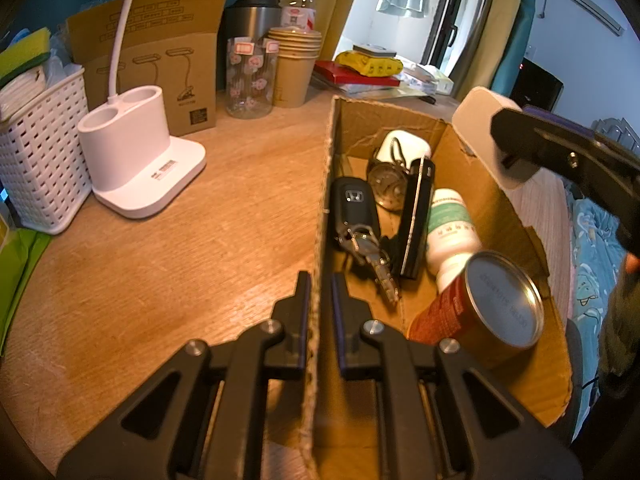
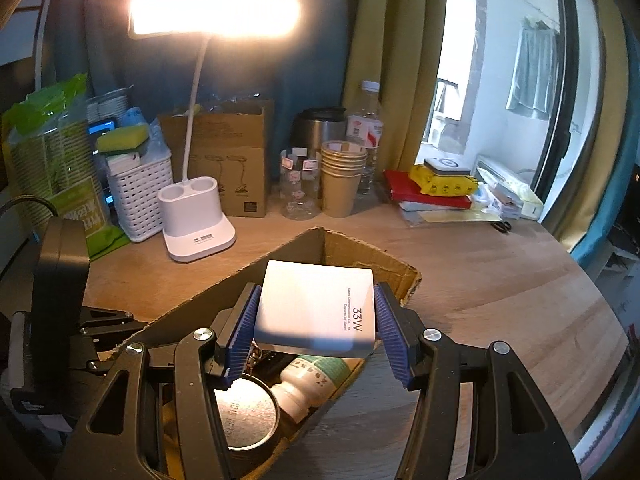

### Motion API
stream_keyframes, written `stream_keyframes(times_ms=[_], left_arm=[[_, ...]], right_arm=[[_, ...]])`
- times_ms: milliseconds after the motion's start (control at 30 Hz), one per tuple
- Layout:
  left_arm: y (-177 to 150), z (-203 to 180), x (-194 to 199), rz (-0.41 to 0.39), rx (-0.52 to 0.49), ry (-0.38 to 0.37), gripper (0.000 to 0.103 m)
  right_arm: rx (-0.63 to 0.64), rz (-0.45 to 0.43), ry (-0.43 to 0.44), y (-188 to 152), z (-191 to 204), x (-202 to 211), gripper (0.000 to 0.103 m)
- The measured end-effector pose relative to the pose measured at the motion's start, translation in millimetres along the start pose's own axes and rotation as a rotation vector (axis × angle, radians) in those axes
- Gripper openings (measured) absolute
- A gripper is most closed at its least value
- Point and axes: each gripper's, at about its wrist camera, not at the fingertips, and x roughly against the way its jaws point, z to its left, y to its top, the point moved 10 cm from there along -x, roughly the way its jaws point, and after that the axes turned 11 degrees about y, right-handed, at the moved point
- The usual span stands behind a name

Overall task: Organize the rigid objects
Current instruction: 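Lift the charger with the right tool and carry it over the box, then lower the charger into the box and open the right tool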

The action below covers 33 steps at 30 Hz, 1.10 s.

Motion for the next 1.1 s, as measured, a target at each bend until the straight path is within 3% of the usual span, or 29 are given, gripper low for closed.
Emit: stream_keyframes(times_ms=[500, 700, 1100], left_arm=[[0, 0, 1, -0.001, 0.000, 0.001, 0.011], [0, 0, 1, -0.001, 0.001, 0.000, 0.011], [-1, 0, 1, -0.001, 0.000, 0.001, 0.011]], right_arm=[[0.033, 0.039, 0.062, -9, 22, -21, 0.060], [0.073, 0.068, 0.143, -11, 32, -36, 0.060], [0.174, 0.180, 0.193, -22, 40, -64, 0.060]])
